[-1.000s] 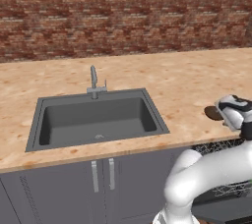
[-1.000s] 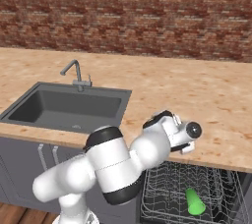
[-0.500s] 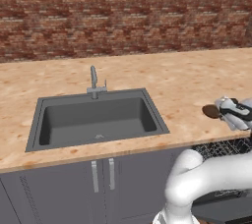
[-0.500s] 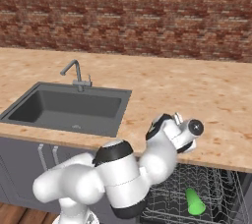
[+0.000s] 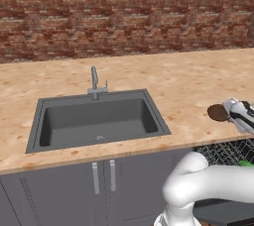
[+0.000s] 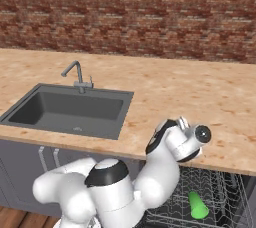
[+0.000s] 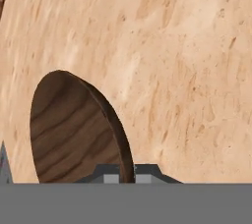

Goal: Pick up the cup and bowl from the counter, place them in the dishwasher, and close the dishwasher door.

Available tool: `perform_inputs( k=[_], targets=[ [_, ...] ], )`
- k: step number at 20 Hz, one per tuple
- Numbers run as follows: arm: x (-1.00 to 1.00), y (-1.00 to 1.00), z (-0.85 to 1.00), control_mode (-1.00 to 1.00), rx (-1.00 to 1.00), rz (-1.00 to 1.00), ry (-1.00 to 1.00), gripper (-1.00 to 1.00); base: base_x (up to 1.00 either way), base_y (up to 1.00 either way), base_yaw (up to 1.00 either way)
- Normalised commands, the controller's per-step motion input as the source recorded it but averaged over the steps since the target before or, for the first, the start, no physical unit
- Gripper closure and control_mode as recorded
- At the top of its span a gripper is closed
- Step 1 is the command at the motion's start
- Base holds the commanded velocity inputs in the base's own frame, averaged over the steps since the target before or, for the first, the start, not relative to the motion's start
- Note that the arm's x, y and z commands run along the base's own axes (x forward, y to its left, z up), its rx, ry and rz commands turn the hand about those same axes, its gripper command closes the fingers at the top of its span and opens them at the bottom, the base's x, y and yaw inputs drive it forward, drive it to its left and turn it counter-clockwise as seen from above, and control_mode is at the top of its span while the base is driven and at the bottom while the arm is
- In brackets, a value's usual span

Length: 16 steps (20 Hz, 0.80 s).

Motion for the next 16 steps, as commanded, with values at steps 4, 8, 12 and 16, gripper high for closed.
perform_inputs(
  k=[4, 8, 12, 16],
  targets=[
    [-0.73, -0.01, 0.37, -1.00, -0.02, 0.00, -0.10, 1.00, 0.00, 0.00, 0.00],
    [-0.68, -0.05, 0.34, -1.00, -0.01, 0.00, -0.09, 1.00, 0.00, 0.00, 0.00],
    [-0.66, -0.10, 0.24, -1.00, -0.02, 0.00, -0.08, 1.00, 0.00, 0.00, 0.00],
    [-0.70, -0.14, 0.23, -1.00, -0.02, 0.00, -0.08, 1.00, 0.00, 0.00, 0.00]
  ],
)
